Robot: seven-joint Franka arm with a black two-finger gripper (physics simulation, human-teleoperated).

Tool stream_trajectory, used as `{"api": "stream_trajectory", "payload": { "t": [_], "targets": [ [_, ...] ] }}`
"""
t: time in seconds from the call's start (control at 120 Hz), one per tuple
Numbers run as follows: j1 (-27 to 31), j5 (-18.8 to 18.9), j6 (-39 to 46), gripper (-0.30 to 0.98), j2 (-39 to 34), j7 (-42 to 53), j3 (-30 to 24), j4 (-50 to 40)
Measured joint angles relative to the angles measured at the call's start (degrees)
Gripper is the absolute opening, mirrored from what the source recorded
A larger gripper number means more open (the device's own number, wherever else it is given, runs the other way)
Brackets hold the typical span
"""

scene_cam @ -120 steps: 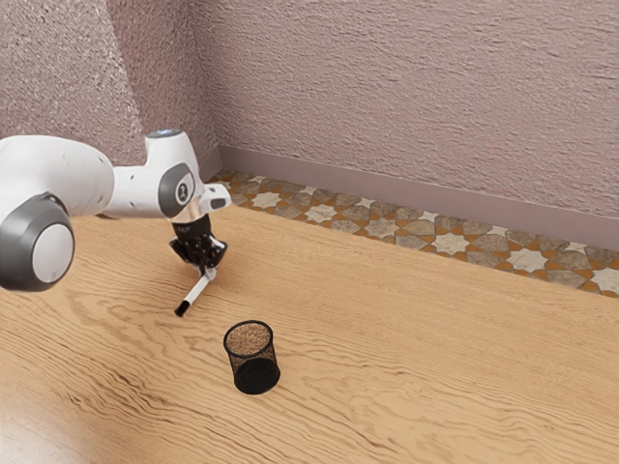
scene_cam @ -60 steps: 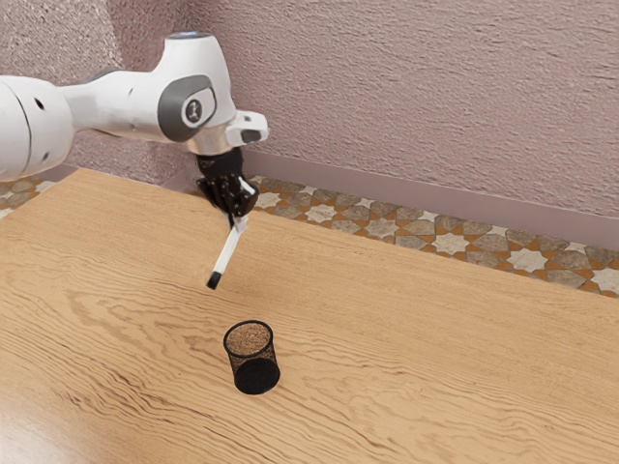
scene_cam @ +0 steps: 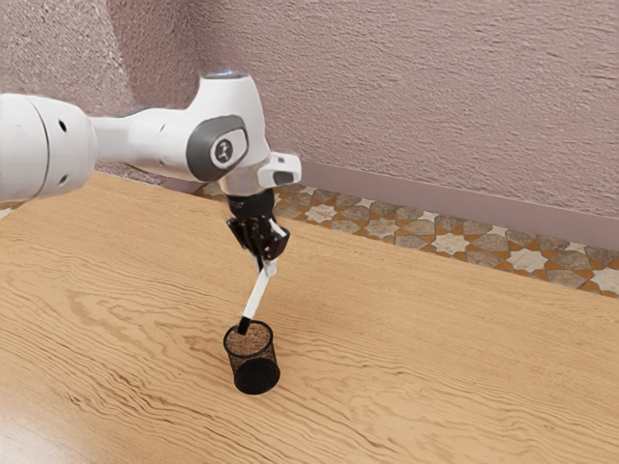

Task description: Put the marker into the pen holder.

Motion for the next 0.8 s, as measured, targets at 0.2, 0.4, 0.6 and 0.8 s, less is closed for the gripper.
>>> {"api": "stream_trajectory", "payload": {
  "t": [0.2, 0.4, 0.6, 0.8],
  "targets": [
    [-0.76, -0.95, 1.18, -0.07, -0.58, -0.48, -0.01, -3.64],
    [-0.85, -1.65, 1.38, -0.03, -2.53, -0.93, -0.01, -9.09],
    [-0.84, -0.15, -2.07, 0.38, -5.64, -0.79, 0.33, -4.70],
    [3.57, 8.30, -14.97, 0.57, -7.92, -0.47, 1.16, 13.35]
  ]
}}
